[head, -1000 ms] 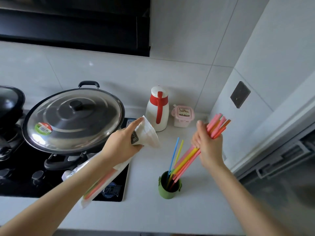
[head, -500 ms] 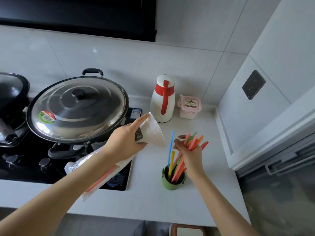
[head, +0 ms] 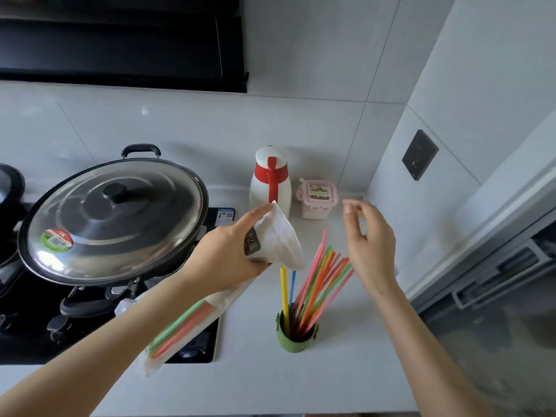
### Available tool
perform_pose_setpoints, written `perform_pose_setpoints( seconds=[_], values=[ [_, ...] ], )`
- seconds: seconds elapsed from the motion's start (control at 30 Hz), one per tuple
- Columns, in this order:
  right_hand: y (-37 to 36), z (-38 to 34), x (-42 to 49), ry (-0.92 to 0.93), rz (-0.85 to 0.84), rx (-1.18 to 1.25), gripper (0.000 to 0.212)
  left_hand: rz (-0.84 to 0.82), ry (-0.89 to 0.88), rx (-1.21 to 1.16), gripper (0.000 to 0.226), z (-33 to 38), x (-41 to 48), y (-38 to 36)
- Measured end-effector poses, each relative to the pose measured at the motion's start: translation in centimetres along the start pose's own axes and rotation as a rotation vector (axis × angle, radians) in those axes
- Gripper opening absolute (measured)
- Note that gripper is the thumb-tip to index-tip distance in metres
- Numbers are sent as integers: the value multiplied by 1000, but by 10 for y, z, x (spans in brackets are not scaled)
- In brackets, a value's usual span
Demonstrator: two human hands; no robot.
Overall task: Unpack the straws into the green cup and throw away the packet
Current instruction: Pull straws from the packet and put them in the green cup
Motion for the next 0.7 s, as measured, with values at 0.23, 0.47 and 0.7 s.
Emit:
perform_pose_setpoints(
  seconds=[0.23,0.47,0.7],
  values=[
    [-27,-26,7,-459,-250,1152,31,64,-263,382,90,48,31,31],
    [-74,-20,0,-713,-498,1675,40,-233,-409,1191,87,67,60,31],
    [-103,-6,-6,-849,-410,1757,31,-381,-444,1452,81,64,70,27]
  ],
)
Point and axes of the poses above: each hand's wrist, its own x-axis towards the middle knuckle, its own y-axis out of the back of the hand, z = x × y, the point moved 4 cm from there along x, towards the middle knuckle, and after that the axes turned 9 degrees about -z, right-handed, at the moved point
